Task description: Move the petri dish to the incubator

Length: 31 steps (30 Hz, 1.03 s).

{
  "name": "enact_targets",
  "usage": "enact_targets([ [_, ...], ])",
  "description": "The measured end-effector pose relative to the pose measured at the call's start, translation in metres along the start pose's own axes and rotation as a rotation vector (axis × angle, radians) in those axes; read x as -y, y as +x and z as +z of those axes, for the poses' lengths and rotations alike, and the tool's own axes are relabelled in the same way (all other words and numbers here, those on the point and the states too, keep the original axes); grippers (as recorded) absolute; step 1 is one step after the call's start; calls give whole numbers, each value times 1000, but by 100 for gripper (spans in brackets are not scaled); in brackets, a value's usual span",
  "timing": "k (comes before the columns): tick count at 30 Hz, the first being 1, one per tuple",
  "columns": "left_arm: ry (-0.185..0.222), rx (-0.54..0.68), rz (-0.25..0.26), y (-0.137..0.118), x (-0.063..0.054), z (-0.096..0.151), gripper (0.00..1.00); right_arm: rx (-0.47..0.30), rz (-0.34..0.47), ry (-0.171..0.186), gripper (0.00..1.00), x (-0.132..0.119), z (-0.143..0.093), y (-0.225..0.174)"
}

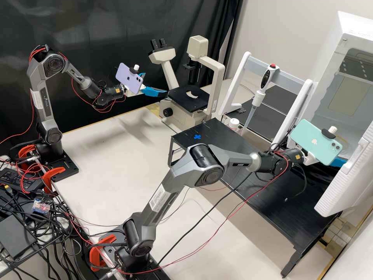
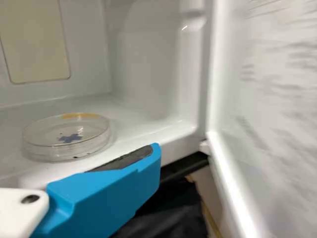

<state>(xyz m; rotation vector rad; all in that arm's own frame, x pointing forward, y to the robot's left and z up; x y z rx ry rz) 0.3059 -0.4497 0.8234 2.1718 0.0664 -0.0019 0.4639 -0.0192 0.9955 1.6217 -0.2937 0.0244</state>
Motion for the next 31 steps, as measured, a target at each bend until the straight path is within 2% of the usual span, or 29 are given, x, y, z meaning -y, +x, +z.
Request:
enact_targets([
  [3,0,0,0,0,0,0,100,-24,40,20,100,-8,4,-25],
  [5,0,0,0,0,0,0,100,-56,69,20,100,-14,2,-40],
  [14,0,0,0,0,0,0,100,-220,139,29,100,-5,-6,-130],
  [20,0,0,0,0,0,0,100,-342,105,49,100,25,-26,-202],
  [22,0,0,0,0,0,0,100,-405,83,36,100,38,-39,-229],
  [24,0,0,0,0,0,0,100,-436,77,26,100,48,-46,-250],
  [26,0,0,0,0,0,0,100,-463,66,33,100,60,-53,-268],
  [31,0,0,0,0,0,0,100,-519,48,96,100,86,-56,-309],
])
